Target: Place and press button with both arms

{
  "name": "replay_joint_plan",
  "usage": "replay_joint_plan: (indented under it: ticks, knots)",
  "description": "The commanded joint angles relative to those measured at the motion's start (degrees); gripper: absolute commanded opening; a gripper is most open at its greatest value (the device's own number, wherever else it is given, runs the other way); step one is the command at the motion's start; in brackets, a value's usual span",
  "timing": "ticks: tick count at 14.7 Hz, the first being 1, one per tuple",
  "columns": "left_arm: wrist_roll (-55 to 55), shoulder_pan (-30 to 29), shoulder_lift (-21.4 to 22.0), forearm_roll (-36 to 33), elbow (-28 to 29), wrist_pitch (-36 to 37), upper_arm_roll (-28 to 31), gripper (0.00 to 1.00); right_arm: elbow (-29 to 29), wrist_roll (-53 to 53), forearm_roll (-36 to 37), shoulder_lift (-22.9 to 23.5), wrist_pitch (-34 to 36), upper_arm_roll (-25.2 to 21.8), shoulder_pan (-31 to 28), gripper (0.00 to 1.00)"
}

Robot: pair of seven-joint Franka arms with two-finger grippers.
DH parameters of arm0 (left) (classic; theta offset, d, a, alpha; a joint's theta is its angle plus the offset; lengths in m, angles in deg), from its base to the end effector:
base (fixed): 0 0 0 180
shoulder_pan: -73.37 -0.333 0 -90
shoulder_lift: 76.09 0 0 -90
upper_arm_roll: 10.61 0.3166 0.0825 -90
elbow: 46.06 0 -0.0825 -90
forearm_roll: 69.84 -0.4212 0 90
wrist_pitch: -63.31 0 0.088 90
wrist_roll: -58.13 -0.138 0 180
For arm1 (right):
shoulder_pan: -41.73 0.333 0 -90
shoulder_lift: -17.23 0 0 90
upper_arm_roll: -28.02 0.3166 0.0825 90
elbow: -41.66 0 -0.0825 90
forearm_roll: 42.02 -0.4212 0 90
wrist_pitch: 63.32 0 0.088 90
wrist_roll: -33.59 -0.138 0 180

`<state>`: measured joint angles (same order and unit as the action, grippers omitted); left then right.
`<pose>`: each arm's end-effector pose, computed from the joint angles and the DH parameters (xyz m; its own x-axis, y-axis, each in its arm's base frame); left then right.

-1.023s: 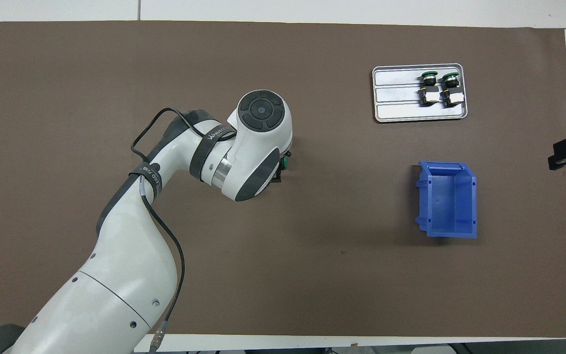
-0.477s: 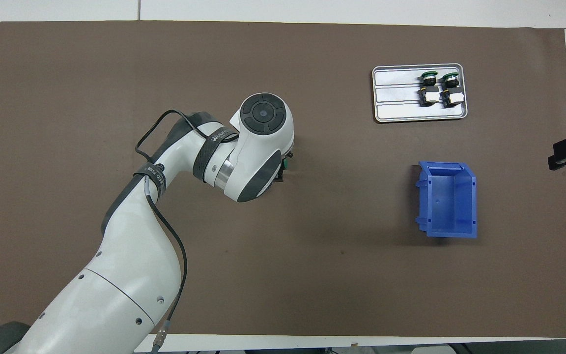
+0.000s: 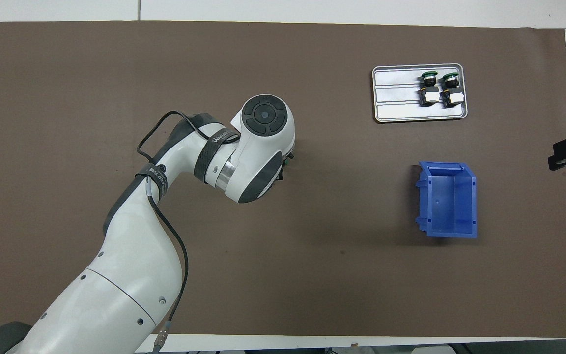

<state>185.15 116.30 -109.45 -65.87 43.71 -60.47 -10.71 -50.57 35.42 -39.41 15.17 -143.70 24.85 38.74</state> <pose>0.5310 -0.5017 0.2541 0.0655 0.9964 -0.0532 0.9974 -0.0670 -0.0273 0.5518 -0.0669 0.5828 0.9819 -0.0812 -0.1712 -0.0757 -0.9964 0.0381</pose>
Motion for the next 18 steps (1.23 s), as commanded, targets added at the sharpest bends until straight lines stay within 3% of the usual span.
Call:
replay_joint_plan:
  ticks: [1,6,13,18]
  knots:
    - [0.51,1.19,0.04,0.25,0.75,-0.85,0.63,0.25,-0.58,1.25,0.29,-0.75,0.05,0.09,-0.18,0.99]
    - [0.25,1.02,0.92,0.25,0.75,-0.59,0.71,0.13,-0.58,1.25,0.29,-0.75,0.05,0.09,-0.18,0.99]
    - [-5.54,-2.67,5.48,0.52,1.45,1.53,0.72,0.12,-0.58,1.25,0.29,-0.75,0.05,0.09,-0.18,0.99]
    - [-17.84,-6.79,13.12,9.56,8.73,1.17,0.71,0.12,-0.58,1.25,0.29,-0.75,0.05,0.09,-0.18,0.99]
